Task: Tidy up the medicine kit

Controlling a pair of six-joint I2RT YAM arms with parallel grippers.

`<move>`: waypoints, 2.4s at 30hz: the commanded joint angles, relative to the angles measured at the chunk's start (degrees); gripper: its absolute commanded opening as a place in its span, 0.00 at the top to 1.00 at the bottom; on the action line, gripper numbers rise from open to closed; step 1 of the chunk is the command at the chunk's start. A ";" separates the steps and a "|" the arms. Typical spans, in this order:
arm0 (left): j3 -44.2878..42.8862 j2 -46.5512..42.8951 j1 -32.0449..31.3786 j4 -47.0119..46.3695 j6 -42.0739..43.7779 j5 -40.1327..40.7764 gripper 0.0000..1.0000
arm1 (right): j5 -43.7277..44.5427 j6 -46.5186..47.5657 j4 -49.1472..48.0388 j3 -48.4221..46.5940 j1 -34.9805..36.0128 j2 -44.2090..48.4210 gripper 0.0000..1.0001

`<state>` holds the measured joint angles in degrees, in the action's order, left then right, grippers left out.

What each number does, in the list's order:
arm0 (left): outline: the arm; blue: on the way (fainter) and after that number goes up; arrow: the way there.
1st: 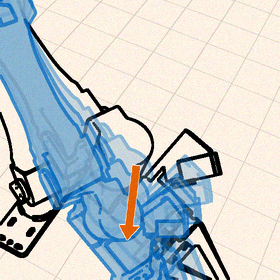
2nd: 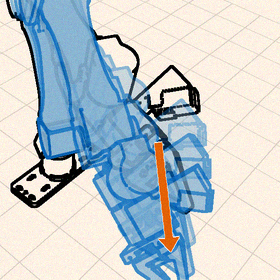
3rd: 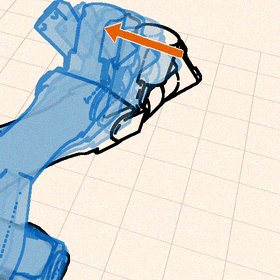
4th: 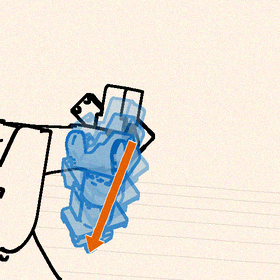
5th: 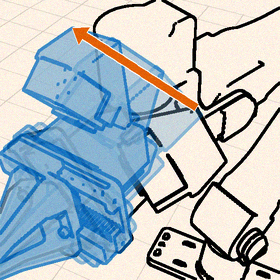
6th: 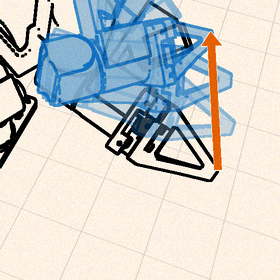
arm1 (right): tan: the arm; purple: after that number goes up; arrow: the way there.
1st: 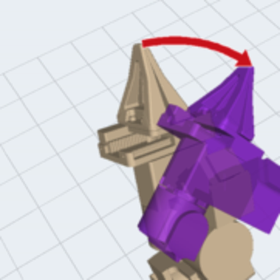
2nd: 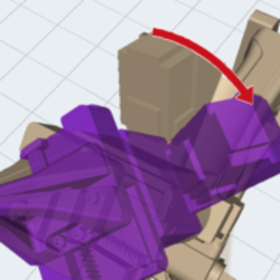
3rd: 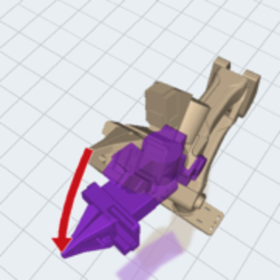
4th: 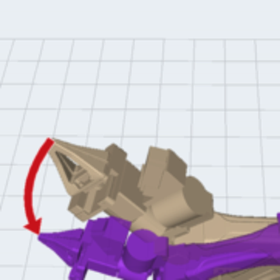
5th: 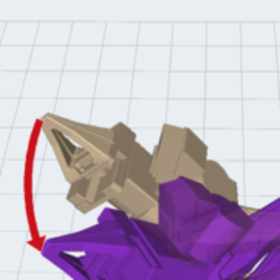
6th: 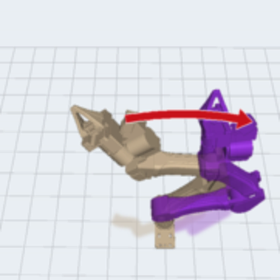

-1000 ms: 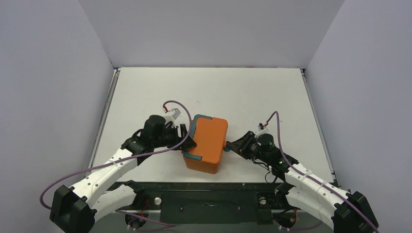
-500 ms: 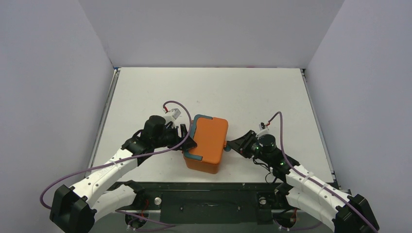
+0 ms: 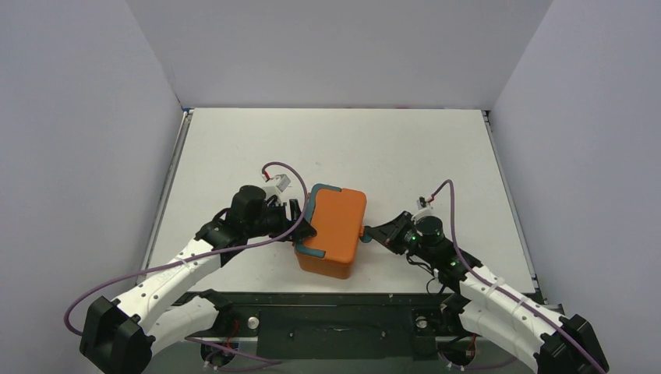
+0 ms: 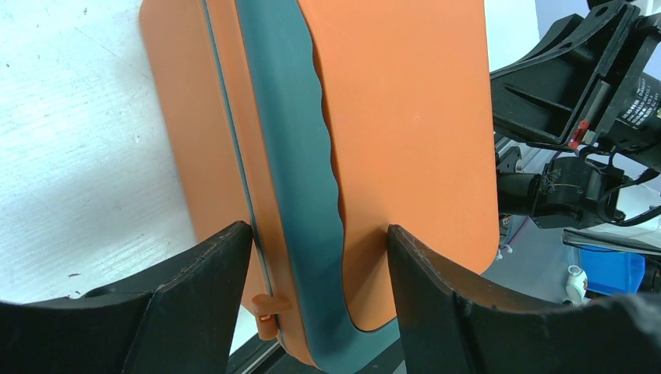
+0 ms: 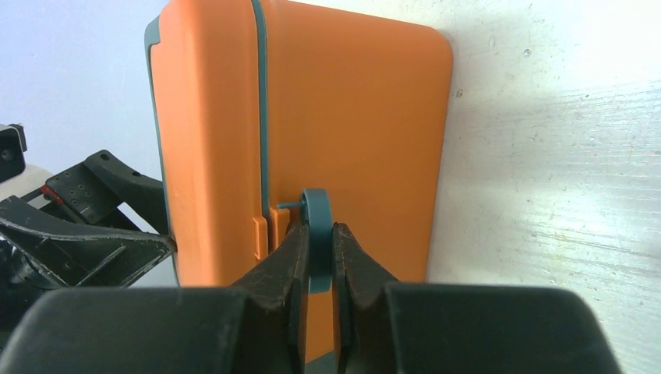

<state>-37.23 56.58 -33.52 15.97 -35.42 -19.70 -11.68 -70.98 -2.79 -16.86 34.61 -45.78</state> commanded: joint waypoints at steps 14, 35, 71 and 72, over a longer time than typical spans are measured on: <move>1.85 2.25 -1.26 1.09 2.35 0.46 0.40 | 6.26 14.08 19.85 -16.14 2.68 -1.69 1.00; 2.90 3.37 -2.47 -0.45 2.53 0.60 0.43 | 9.21 20.36 32.94 -30.77 5.79 -10.06 1.00; 5.28 3.43 -3.26 -3.31 2.02 -1.14 0.44 | 13.85 16.24 31.35 -35.58 14.44 -13.45 0.82; 5.32 3.44 -3.30 -3.31 2.02 -1.19 0.44 | 13.92 16.16 31.35 -35.67 14.48 -13.45 0.81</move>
<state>-34.70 58.28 -35.48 8.78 -35.86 -20.84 7.11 -53.15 36.60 -48.88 47.03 -59.16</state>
